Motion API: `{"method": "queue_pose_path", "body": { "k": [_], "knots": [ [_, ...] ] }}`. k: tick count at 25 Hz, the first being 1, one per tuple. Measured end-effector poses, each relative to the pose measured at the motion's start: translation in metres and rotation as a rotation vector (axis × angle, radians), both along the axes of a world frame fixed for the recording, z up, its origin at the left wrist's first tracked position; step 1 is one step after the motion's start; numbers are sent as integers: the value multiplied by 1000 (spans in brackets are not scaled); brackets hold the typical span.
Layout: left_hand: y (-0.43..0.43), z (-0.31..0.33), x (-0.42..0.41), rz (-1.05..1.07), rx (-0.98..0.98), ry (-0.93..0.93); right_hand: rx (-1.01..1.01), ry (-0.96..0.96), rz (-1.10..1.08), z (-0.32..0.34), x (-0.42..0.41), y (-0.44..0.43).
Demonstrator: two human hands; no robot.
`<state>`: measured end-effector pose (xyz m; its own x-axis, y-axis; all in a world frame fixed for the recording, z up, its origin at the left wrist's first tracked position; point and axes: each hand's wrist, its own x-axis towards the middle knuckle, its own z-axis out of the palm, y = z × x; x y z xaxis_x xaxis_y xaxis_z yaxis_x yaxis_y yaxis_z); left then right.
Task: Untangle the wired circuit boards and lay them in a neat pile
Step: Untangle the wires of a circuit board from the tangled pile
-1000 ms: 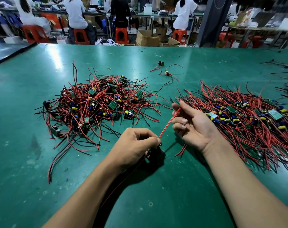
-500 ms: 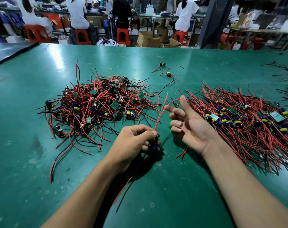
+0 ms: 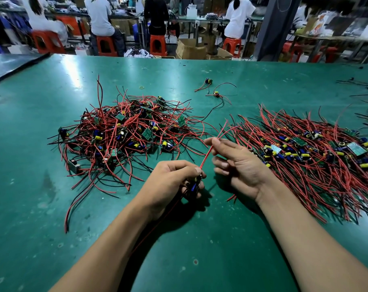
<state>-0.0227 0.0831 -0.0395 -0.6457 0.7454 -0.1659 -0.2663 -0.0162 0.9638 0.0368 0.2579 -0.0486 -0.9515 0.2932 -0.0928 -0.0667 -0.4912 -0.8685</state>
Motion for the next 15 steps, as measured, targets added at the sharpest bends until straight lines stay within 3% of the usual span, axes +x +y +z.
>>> {"method": "queue_pose_path", "body": {
  "k": [7,15],
  "knots": [
    [0,0,1,-25,-21,48,-167,-4,-283,6,-3,3],
    [2,-2,2,-88,-32,114,-471,-65,-305,16,2,10]
  ]
}}
